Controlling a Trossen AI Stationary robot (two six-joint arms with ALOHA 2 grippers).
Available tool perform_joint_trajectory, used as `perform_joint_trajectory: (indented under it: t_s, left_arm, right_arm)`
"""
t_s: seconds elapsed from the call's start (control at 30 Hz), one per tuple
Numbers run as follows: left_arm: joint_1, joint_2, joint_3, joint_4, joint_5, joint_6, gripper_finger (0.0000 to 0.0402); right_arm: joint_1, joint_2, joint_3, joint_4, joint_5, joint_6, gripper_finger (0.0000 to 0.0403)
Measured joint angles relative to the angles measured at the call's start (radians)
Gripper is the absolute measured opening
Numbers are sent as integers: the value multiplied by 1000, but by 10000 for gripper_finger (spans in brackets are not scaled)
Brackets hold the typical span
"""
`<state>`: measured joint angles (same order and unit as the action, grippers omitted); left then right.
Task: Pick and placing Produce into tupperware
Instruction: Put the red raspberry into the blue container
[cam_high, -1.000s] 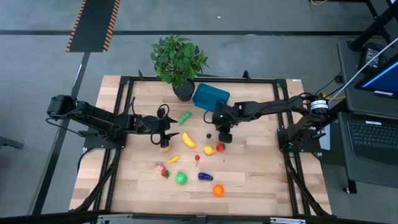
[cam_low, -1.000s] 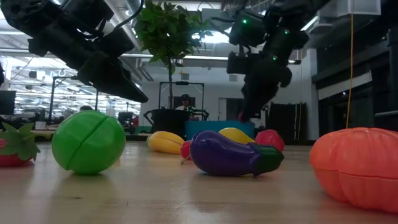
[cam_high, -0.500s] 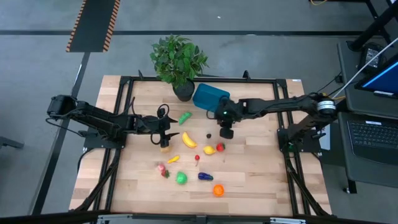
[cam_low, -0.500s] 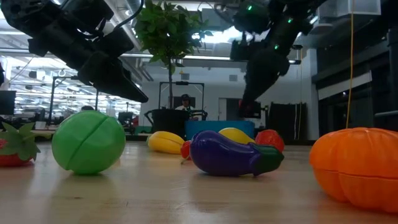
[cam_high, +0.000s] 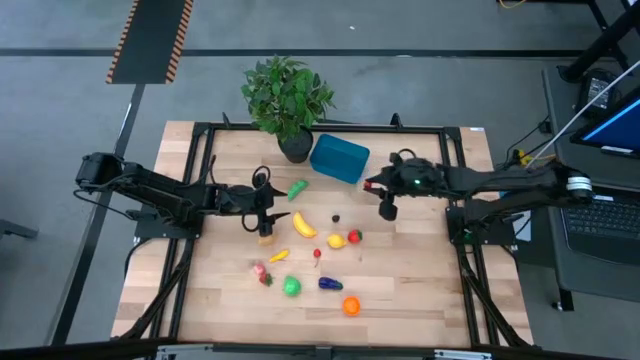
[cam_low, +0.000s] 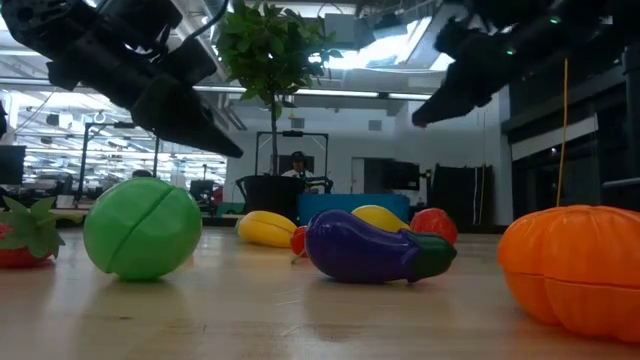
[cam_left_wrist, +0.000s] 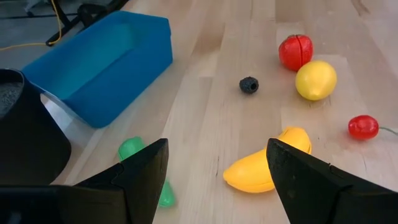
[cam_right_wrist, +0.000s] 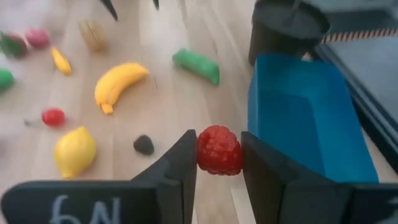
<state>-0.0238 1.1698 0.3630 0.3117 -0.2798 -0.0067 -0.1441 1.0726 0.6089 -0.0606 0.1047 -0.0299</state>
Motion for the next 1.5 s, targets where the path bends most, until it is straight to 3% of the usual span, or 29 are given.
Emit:
perform_joint_trajectory:
  t_s: [0.17, 0.37, 0.73, 1.0, 1.13, 1.5]
  left_arm:
    - [0, 0, 0, 20, 0, -1, 265]
    - [0, 0, 0, 55, 0, -10, 265]
    - [0, 0, 0, 101, 10, -10, 265]
    - [41, 0, 0, 104, 12, -27, 265]
    - [75, 0, 0, 104, 11, -37, 265]
    - [122, 0, 0, 103, 11, -37, 265]
  right_arm:
    - [-23, -112, -173, 232, -35, 26, 109]
    - [-77, -173, -330, 516, -200, 14, 105]
    - [-207, -172, -357, 570, -463, -28, 105]
    - [-293, -172, -357, 583, -459, -28, 105]
    - [-314, -158, -356, 604, -390, -28, 105]
    - [-318, 102, -206, 616, -208, -45, 105]
